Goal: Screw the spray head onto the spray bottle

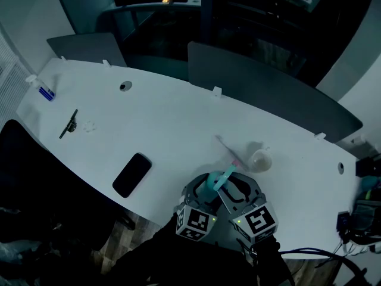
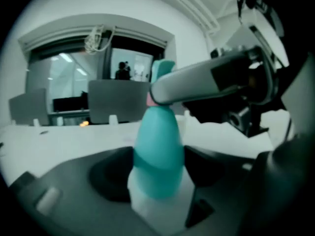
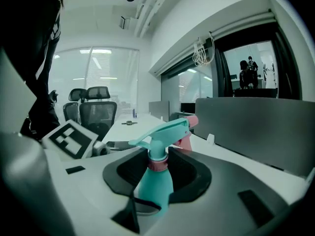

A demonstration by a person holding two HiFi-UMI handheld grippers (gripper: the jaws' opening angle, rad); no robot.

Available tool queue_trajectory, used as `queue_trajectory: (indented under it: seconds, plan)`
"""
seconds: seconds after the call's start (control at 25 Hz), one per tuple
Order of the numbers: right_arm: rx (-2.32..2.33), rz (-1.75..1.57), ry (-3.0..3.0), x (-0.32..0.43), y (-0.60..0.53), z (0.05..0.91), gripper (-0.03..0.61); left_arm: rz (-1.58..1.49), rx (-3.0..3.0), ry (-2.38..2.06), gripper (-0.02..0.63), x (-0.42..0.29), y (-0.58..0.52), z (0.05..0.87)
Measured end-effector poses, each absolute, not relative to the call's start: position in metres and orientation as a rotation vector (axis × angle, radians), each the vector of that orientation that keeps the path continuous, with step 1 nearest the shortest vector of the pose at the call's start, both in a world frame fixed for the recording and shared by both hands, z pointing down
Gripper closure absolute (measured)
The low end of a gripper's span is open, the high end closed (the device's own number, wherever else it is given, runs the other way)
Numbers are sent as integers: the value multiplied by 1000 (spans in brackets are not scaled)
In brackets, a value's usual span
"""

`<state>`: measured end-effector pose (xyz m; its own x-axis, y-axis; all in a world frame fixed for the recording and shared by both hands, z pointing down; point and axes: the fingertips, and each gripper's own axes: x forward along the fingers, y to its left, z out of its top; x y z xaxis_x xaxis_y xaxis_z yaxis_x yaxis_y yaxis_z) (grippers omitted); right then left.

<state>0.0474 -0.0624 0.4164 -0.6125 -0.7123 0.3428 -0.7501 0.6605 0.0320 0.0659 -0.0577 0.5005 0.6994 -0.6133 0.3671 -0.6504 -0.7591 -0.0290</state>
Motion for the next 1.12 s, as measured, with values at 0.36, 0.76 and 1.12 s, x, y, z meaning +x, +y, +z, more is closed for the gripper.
queue_trajectory:
  seconds: [0.36, 0.76, 1.12]
  plan:
    - [1096, 169, -2578, 48, -58, 418, 445, 570, 2944, -553, 215, 64, -56, 498]
    - [1161, 153, -2552, 51, -61, 416, 445, 576, 2718, -1224, 293, 68, -54, 503]
    - [1096, 174, -2578, 53, -62, 417, 445, 567, 2960, -475, 290, 73, -55, 500]
